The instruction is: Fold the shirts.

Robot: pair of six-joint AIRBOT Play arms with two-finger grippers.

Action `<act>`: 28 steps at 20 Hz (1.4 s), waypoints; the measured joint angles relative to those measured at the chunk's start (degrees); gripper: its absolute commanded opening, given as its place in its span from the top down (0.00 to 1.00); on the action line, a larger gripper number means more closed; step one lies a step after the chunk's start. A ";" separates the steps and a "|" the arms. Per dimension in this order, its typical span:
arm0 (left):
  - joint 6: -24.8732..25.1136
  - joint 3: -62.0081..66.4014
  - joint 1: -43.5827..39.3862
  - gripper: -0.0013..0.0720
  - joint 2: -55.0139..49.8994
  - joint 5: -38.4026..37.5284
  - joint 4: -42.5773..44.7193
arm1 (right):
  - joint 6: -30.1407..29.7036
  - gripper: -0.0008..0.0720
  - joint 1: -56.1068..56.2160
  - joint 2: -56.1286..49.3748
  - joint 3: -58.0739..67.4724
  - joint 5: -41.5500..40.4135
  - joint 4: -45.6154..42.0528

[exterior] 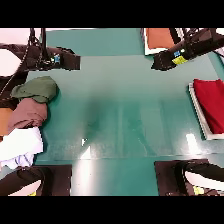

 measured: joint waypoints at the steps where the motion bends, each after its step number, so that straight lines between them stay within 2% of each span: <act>1: 0.00 0.00 0.00 0.95 0.00 0.00 0.00 | 0.00 0.96 0.02 0.00 0.00 -0.02 -0.02; 12: -0.11 0.00 0.00 0.95 0.00 0.26 -0.04 | -0.04 0.96 0.07 0.00 0.00 -0.52 0.02; 13: 0.02 0.00 0.02 0.59 -0.04 1.16 0.00 | -0.04 0.96 0.07 0.00 0.00 -0.52 0.02; 14: 0.42 0.00 0.24 0.15 -0.09 2.05 0.61 | -0.04 0.96 0.07 0.00 0.00 -0.52 0.02; 15: 0.50 0.00 0.90 0.06 -0.20 2.73 2.19 | -0.04 0.96 0.09 0.00 0.00 -0.52 0.02; 17: -1.27 -0.04 4.20 0.06 -1.16 3.08 7.23 | -0.04 0.96 0.07 0.00 0.00 -0.52 0.00; 20: -3.43 -0.22 12.37 0.06 -5.25 -0.57 11.80 | -0.04 0.96 0.09 0.00 0.00 -0.52 0.00; 24: -4.48 -2.16 22.03 0.06 -14.03 -4.37 13.90 | -0.04 0.96 0.09 0.00 0.00 -0.52 0.00; 28: -4.90 -3.56 27.26 0.07 -22.69 -5.27 14.78 | -0.04 0.96 0.09 0.00 0.00 -0.52 0.00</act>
